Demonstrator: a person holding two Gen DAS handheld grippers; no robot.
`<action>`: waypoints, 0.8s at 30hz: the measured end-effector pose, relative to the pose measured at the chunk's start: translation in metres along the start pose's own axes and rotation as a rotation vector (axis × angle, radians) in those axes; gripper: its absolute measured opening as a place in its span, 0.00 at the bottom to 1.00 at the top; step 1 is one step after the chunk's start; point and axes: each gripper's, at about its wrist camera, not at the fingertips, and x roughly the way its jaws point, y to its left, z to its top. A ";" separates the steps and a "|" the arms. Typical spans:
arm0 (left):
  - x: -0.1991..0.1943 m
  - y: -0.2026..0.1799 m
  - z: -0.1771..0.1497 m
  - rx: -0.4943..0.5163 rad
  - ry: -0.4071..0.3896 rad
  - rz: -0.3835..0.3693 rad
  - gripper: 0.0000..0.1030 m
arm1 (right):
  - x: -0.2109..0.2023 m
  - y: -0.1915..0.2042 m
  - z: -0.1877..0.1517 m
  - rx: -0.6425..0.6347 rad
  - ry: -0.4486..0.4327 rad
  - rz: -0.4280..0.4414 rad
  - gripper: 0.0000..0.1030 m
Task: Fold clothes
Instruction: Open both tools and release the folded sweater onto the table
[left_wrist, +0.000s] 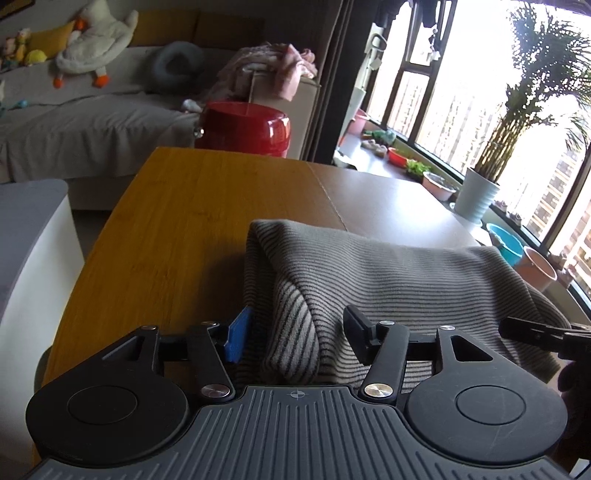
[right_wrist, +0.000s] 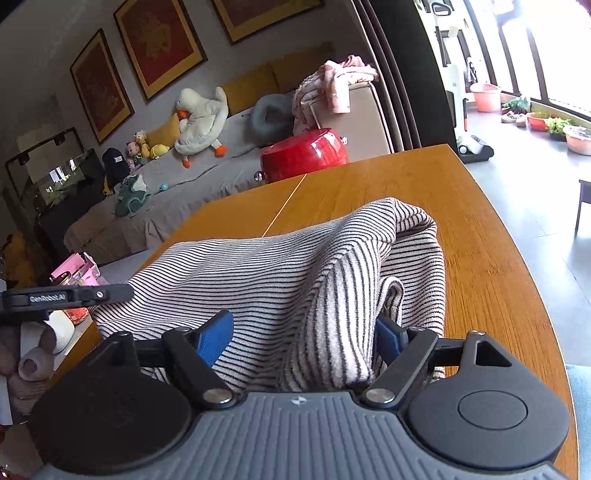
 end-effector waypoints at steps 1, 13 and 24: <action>-0.008 -0.002 0.002 0.000 -0.022 -0.005 0.68 | -0.001 0.001 0.000 -0.008 0.001 -0.019 0.89; 0.016 -0.040 -0.022 0.001 0.163 -0.277 0.88 | -0.020 0.003 0.057 -0.149 -0.115 -0.125 1.00; 0.057 -0.004 0.011 -0.056 0.138 -0.250 0.89 | 0.070 0.045 0.051 -0.242 0.198 -0.166 1.00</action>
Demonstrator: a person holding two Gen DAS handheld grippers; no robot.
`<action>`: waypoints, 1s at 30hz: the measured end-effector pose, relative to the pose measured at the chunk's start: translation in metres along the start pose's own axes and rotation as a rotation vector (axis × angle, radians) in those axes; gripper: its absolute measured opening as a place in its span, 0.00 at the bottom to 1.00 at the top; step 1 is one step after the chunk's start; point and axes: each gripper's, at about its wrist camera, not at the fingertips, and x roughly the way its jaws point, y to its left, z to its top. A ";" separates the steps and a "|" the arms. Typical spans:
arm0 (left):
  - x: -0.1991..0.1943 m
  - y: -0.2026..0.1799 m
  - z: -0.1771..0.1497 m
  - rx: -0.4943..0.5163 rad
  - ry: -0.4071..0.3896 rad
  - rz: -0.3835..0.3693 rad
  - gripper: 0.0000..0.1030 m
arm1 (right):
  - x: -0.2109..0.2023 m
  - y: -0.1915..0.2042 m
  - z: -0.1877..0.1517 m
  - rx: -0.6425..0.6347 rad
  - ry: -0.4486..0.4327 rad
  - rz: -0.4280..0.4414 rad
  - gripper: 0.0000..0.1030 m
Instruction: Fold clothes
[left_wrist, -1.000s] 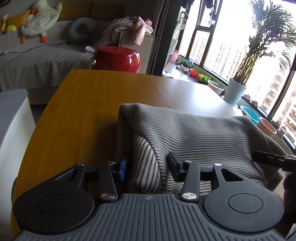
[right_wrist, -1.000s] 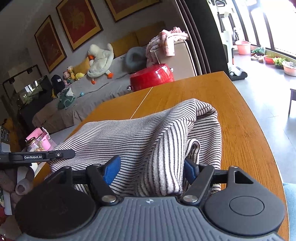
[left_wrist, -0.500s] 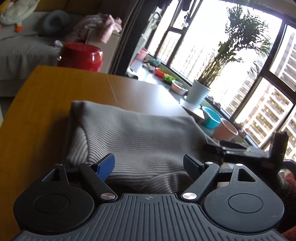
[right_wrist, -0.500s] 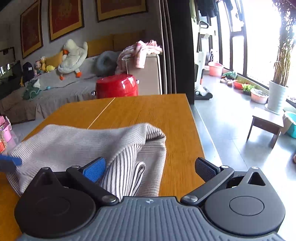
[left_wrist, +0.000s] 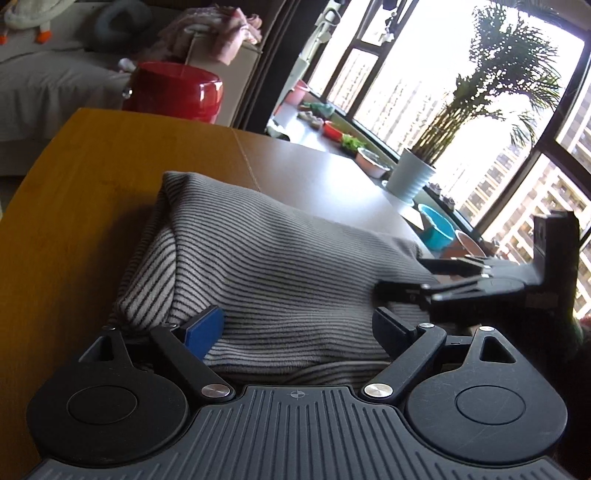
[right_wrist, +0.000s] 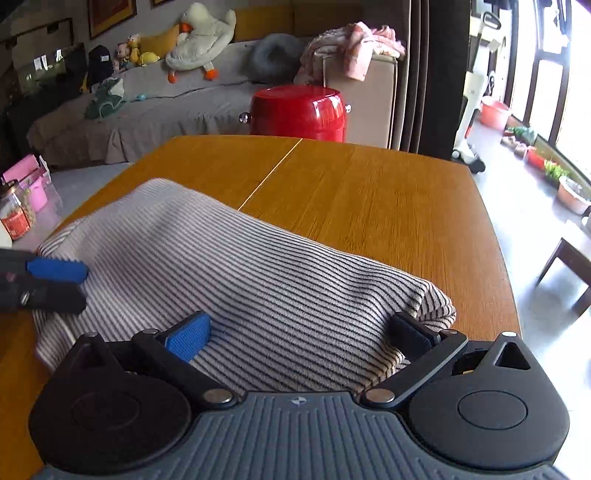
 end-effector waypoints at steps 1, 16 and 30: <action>0.004 0.004 0.006 -0.006 -0.004 0.004 0.89 | -0.003 0.006 -0.003 0.009 0.002 -0.015 1.00; 0.047 0.003 0.048 0.108 -0.020 0.137 0.95 | -0.018 0.051 -0.021 0.017 0.025 -0.027 1.00; 0.001 -0.023 0.017 0.073 -0.029 0.120 0.96 | -0.025 0.038 -0.020 -0.008 -0.004 0.053 1.00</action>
